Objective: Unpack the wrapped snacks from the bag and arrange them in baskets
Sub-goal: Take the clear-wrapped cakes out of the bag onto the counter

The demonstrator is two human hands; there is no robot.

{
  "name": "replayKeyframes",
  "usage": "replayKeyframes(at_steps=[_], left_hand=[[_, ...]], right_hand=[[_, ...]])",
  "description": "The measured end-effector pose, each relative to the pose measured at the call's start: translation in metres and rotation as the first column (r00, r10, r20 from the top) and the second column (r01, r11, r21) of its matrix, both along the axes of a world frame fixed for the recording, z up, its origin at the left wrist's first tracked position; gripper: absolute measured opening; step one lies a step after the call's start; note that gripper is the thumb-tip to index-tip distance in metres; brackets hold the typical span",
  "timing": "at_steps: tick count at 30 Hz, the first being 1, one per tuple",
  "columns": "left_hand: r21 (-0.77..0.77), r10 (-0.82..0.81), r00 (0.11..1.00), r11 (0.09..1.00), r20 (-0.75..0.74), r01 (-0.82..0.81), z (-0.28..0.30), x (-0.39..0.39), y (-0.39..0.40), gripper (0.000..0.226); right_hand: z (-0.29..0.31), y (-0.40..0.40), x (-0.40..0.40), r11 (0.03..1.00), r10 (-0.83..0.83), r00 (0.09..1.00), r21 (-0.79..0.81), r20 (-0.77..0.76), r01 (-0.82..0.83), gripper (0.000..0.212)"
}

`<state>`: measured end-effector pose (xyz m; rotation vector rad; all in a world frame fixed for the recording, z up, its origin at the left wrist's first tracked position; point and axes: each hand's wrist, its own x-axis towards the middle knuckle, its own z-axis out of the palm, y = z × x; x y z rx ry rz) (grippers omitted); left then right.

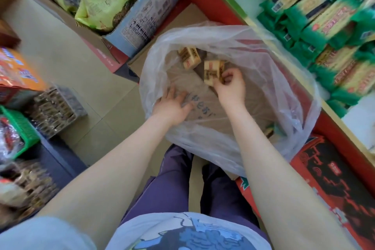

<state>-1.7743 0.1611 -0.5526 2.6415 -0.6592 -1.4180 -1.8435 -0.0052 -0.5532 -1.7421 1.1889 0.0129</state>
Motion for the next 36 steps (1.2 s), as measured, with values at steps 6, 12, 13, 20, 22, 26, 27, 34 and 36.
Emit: replayKeyframes(at_steps=[6,12,13,20,22,26,27,34,36], left_hand=[[-0.305,0.467,0.754,0.714,-0.462,-0.63,0.067,-0.059,-0.043,0.061],[-0.28,0.477,0.62,0.604,-0.623,-0.746,0.122,-0.133,-0.131,0.022],[-0.297,0.466,0.651,0.626,-0.599,-0.721,0.127,-0.148,-0.149,0.021],[-0.444,0.117,0.77,0.758,-0.627,-0.477,0.151,-0.268,-0.257,0.023],[-0.456,0.063,0.8,0.793,-0.596,-0.403,0.149,-0.291,-0.272,0.021],[-0.519,-0.096,0.978,0.855,-0.186,-0.015,0.131,-0.309,-0.289,0.052],[-0.523,-0.111,0.983,0.852,-0.147,0.018,0.124,-0.311,-0.292,0.056],[-0.521,-0.143,0.989,0.847,-0.028,0.108,0.1,-0.313,-0.296,0.063],[-0.544,-0.178,0.984,0.827,-0.013,0.143,0.095,-0.314,-0.293,0.066]], right_hand=[[0.073,-0.003,-0.106,0.86,-0.269,0.951,0.484,0.153,0.165,0.01],[0.126,-0.047,-0.2,0.988,-0.153,0.973,0.041,0.174,0.148,0.01],[0.134,-0.055,-0.218,0.989,-0.118,0.977,-0.065,0.178,0.132,0.018],[0.153,-0.105,-0.343,0.903,-0.31,0.941,-0.265,0.14,0.337,0.041],[0.155,-0.123,-0.375,0.878,-0.368,0.923,-0.286,0.113,0.384,0.036],[0.165,-0.174,-0.412,0.798,-0.41,0.909,-0.451,0.078,0.398,0.033],[0.167,-0.19,-0.413,0.767,-0.404,0.911,-0.514,0.081,0.385,0.034],[0.156,-0.266,-0.397,0.804,-0.318,0.935,-0.567,-0.156,0.179,0.05],[0.157,-0.259,-0.397,0.774,-0.35,0.922,-0.604,-0.164,0.187,0.054]])
